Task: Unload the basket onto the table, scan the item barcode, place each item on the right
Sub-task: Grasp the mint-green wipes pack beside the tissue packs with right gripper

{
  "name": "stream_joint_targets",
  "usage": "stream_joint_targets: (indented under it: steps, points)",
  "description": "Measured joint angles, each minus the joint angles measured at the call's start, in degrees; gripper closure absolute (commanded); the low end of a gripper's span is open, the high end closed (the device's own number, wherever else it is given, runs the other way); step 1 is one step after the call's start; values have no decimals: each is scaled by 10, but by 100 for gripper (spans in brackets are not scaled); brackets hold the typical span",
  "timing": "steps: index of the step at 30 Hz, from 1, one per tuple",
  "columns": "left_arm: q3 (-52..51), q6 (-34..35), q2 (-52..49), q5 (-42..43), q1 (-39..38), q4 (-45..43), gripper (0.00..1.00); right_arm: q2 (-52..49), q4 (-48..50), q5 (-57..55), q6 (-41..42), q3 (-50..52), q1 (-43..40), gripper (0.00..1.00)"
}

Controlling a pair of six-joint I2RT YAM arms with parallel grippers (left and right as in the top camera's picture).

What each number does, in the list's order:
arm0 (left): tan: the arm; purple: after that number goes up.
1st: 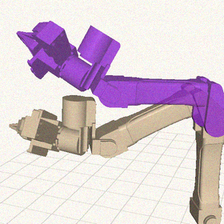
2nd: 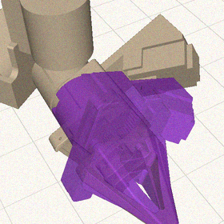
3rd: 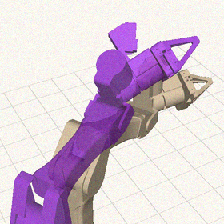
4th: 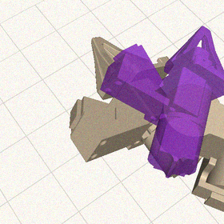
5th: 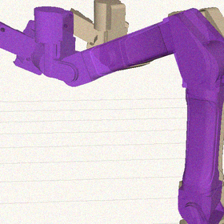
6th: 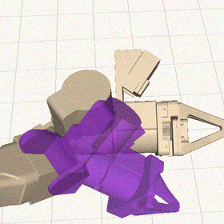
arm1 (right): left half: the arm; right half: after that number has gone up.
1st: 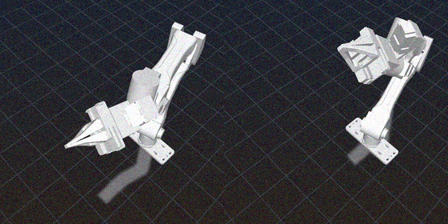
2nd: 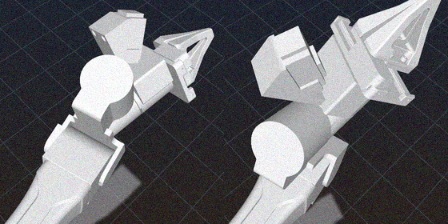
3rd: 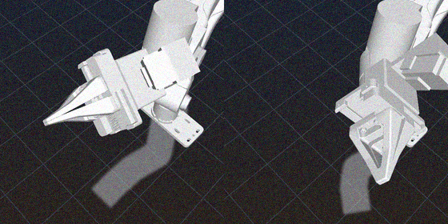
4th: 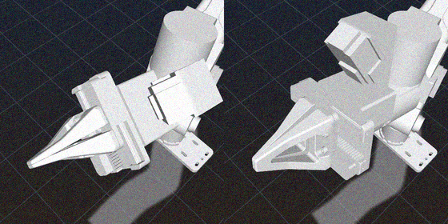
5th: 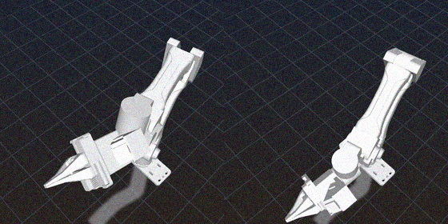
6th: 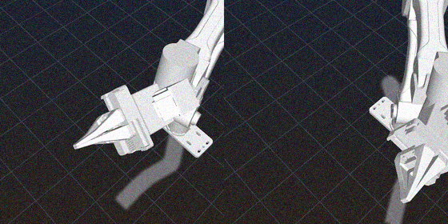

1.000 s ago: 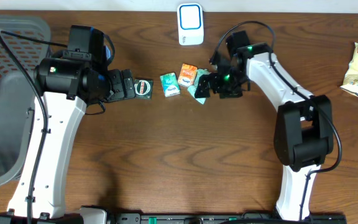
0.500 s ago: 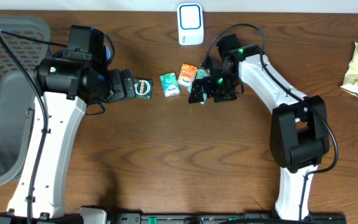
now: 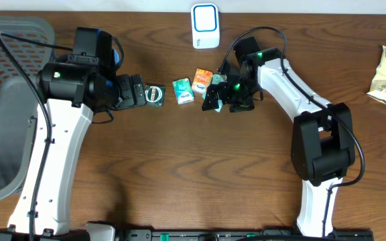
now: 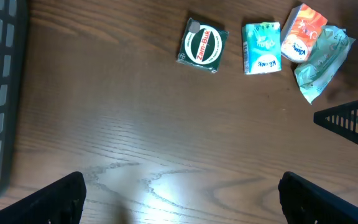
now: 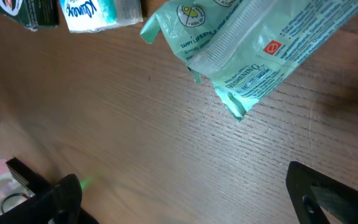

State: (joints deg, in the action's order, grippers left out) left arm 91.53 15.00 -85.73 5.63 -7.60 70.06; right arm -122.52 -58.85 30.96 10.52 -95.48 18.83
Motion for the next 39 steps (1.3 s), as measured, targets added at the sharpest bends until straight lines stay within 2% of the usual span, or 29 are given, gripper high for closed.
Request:
stream_joint_targets:
  steps: [17, 25, 28, 29, 31, 33, 35, 36, 39]
  points:
    - [0, 0, 0, 0, 0, 0, 2, 0, 19, -10, 25, 0, 44, 1]
    - [0, 0, 0, 0, 0, 0, 2, 0, 61, -63, 82, 1, 50, 1]
    - [0, 0, 0, 0, 0, 0, 2, 0, 90, -72, 91, 1, 50, 10]
    - [0, 0, 0, 0, 0, 0, 2, 0, 99, -74, 95, 1, 49, 19]
    - [0, 0, 0, 0, 0, 0, 2, 0, 116, -76, 102, 1, 46, 30]
    - [0, 0, 0, 0, 0, 0, 2, 0, 125, -77, 110, 0, 42, 49]
    - [0, 0, 0, 0, 0, 0, 2, 0, 138, -78, 122, 0, 36, 75]
    - [0, 0, 0, 0, 0, 0, 2, 0, 145, -79, 130, 0, 31, 83]
    - [0, 0, 0, 0, 0, 0, 2, 0, 159, -81, 148, -1, 20, 93]
